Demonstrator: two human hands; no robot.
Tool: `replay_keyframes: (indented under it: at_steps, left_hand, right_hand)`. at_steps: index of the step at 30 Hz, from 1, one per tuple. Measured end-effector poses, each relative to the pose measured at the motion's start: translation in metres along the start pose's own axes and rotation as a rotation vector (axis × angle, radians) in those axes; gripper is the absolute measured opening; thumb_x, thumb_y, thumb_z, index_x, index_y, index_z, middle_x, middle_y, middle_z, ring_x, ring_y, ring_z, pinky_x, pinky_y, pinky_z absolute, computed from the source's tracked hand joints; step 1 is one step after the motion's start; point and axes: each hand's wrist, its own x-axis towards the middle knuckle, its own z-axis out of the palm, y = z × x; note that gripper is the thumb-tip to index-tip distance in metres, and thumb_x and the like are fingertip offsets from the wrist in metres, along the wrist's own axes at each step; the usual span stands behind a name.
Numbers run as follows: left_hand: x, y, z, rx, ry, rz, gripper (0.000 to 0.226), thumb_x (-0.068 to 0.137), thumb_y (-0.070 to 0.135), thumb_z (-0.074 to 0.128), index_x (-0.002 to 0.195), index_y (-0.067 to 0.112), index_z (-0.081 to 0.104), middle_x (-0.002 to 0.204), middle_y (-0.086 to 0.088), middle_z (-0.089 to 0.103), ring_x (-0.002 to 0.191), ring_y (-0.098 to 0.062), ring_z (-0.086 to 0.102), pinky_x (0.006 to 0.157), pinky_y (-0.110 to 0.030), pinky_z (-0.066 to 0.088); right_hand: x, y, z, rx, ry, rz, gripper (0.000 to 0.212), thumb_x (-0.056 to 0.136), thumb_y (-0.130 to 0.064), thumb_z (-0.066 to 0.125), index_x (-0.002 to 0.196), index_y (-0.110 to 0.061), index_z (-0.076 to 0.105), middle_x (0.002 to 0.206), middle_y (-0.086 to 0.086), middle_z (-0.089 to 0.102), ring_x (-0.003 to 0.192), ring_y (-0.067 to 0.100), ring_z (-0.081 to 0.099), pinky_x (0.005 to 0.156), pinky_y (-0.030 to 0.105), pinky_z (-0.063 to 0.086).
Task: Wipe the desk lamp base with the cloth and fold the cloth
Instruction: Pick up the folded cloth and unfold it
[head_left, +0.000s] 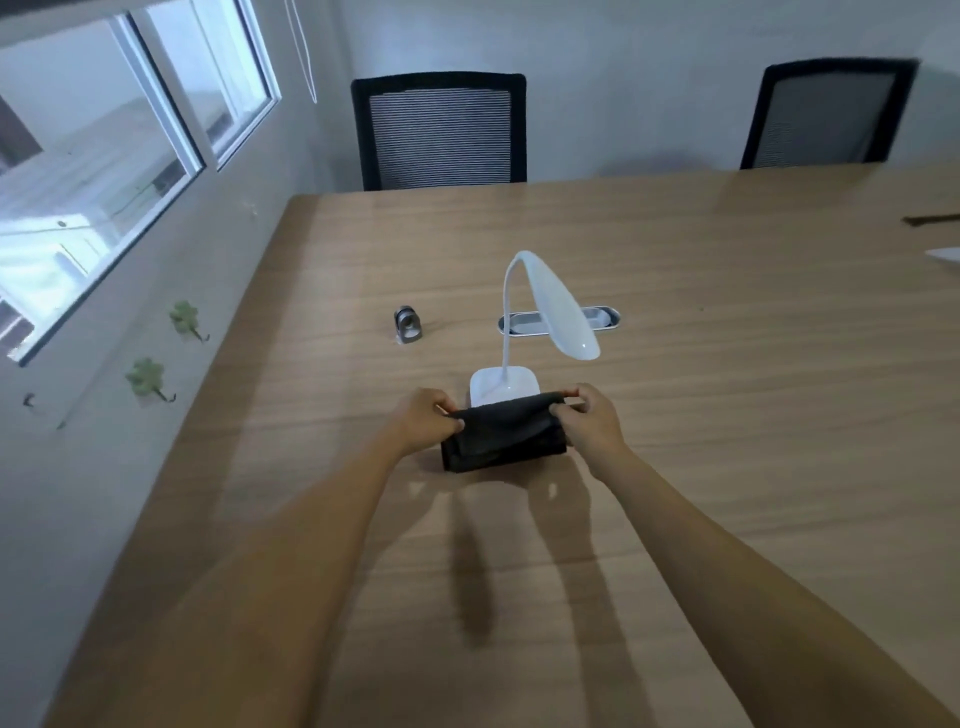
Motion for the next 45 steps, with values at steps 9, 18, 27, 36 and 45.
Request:
replay_keyframes:
  at_steps: [9,18,27,36,45]
  left_hand:
    - [0.014,-0.008,0.017,-0.026,-0.141,-0.152,0.023,0.078,0.013,0.074,0.092,-0.005,0.07,0.07,-0.009,0.06,0.062,-0.022,0.057,0.067,-0.033,0.052]
    - [0.005,-0.009,0.027,0.17,-0.184,-0.074,0.01,0.08,0.013,0.069,0.088,0.009,0.065,0.096,-0.014,0.07,0.085,-0.025,0.063,0.079,-0.034,0.053]
    - [-0.005,-0.016,0.034,0.379,-0.082,0.03,0.036,0.083,0.024,0.069,0.116,0.01,0.065,0.122,-0.011,0.063,0.114,-0.028,0.059,0.092,-0.035,0.05]
    - [-0.024,-0.018,0.033,0.475,-0.093,0.204,0.037,0.084,0.041,0.063,0.103,0.013,0.077,0.106,-0.011,0.069,0.102,-0.03,0.062,0.083,-0.035,0.051]
    - [-0.043,-0.013,0.037,0.684,-0.134,0.18,0.072,0.07,0.066,0.069,0.126,0.021,0.061,0.122,-0.008,0.053,0.119,-0.03,0.044,0.099,-0.041,0.043]
  right_hand:
    - [0.012,0.012,0.006,-0.119,0.101,0.082,0.016,0.075,-0.019,0.056,0.081,-0.005,0.063,0.073,0.004,0.061,0.074,0.025,0.058,0.074,0.037,0.052]
    - [-0.013,0.038,0.013,-0.312,0.136,0.083,0.016,0.08,-0.021,0.057,0.084,-0.007,0.048,0.08,0.008,0.058,0.076,0.028,0.054,0.064,0.031,0.037]
    - [-0.022,0.044,0.007,-0.436,0.045,0.124,0.026,0.078,-0.028,0.065,0.093,-0.006,0.064,0.09,0.01,0.066,0.078,0.027,0.058,0.059,0.027,0.04]
    - [-0.026,0.023,0.004,-0.07,-0.036,0.176,0.014,0.085,-0.015,0.058,0.077,-0.011,0.048,0.086,0.008,0.055,0.083,0.025,0.055,0.056,0.028,0.047]
    - [-0.038,-0.004,-0.001,0.556,-0.155,0.472,0.009,0.085,0.003,0.056,0.077,-0.001,0.058,0.078,0.015,0.06,0.067,0.026,0.061,0.047,0.026,0.059]
